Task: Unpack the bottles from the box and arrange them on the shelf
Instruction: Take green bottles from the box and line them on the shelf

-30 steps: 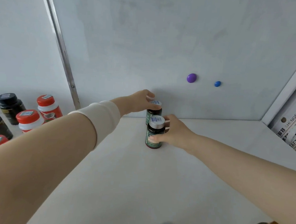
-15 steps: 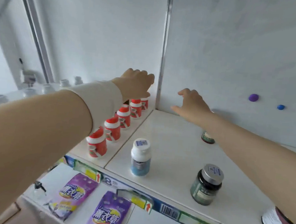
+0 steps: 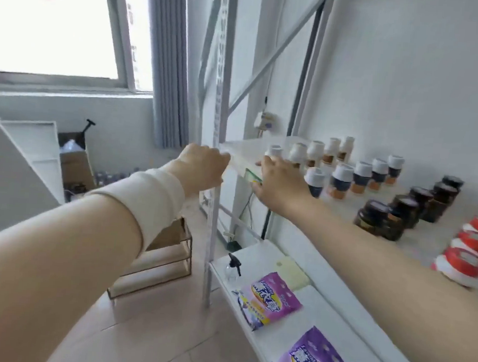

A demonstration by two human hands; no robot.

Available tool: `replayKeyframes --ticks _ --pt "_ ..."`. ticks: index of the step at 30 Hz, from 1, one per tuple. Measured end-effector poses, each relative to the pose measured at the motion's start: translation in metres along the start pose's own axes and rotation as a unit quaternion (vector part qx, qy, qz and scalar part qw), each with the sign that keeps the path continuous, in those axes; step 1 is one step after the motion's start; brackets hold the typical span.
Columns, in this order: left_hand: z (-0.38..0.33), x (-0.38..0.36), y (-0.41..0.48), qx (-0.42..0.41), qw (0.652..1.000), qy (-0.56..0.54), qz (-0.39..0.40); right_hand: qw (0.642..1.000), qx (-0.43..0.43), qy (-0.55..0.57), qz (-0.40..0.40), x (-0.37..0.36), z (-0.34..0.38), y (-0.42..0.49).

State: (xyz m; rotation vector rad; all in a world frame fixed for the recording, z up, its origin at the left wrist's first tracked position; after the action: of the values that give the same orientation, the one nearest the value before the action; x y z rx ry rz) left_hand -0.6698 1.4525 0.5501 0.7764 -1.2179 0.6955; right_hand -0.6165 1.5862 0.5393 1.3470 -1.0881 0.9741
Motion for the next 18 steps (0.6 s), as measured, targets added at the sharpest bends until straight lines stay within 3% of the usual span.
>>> replayKeyframes --ticks 3,5,10,14,18 --pt "0.073 -0.104 -0.037 0.085 0.99 -0.049 0.101 0.989 0.067 0.007 0.129 -0.099 0.095 0.013" --pt "0.102 -0.176 -0.074 0.126 0.966 -0.086 0.209 0.962 0.106 -0.009 0.251 -0.169 0.147 0.002" --pt "0.133 -0.323 -0.158 0.163 0.837 -0.163 0.497 0.859 0.156 -0.022 0.487 -0.3 0.213 -0.034" --pt "0.154 -0.379 -0.152 0.191 0.79 -0.216 0.542 0.812 0.184 -0.039 0.553 -0.356 0.225 -0.009" --pt "0.18 -0.41 -0.1 0.242 0.777 -0.306 0.494 0.813 0.192 -0.029 0.548 -0.396 0.224 0.052"
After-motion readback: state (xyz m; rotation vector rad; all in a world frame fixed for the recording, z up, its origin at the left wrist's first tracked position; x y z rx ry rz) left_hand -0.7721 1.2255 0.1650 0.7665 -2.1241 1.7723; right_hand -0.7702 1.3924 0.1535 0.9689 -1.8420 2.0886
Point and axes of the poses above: each hand's wrist, its own y-axis towards the middle knuckle, its own x-axis out of the back of the hand, z = x × y, the point moved 3 cm from there along y, towards the middle knuckle, and after that the axes turned 9 degrees about -y, right-handed, at the moved point
